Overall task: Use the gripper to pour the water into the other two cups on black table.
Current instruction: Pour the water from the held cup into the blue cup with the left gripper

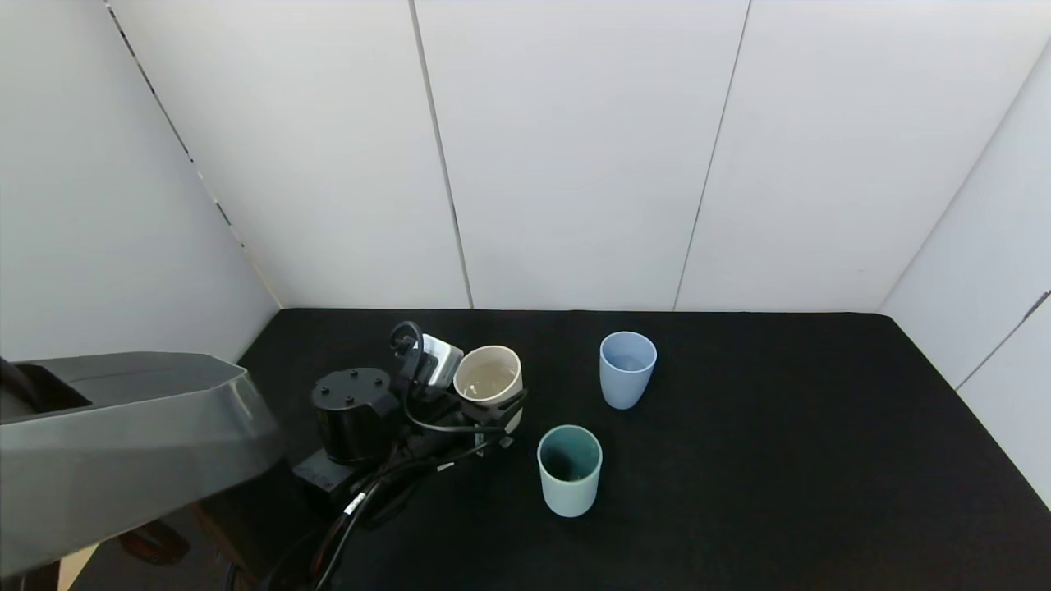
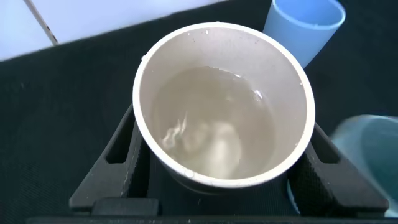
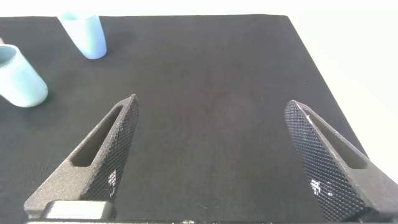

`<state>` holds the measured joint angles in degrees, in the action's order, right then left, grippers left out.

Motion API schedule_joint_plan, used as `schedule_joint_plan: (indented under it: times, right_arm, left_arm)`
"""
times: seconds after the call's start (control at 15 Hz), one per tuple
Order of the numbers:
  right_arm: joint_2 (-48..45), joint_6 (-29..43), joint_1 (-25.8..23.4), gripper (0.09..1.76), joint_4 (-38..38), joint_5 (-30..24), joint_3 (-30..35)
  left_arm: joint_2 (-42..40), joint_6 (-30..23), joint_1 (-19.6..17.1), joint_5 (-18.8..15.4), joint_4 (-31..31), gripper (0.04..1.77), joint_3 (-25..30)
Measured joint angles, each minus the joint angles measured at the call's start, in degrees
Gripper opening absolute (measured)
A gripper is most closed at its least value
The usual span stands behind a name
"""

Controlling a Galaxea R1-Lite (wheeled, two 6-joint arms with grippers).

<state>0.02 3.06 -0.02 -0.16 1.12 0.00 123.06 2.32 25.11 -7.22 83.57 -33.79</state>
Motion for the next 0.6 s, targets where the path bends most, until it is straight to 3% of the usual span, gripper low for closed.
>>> schedule_joint_plan:
  times: [0.33, 0.6]
  right_arm:
    - [0.00, -0.01, 0.02, 1.71, 0.00, 0.02, 0.00]
    - [0.00, -0.01, 0.02, 1.71, 0.00, 0.00, 0.00]
  left_arm:
    - [-4.00, 0.51, -0.04, -0.13, -6.53, 1.23, -3.57]
    - [-6.33, 2.52, -0.06, -0.11, -16.53, 1.23, -9.29]
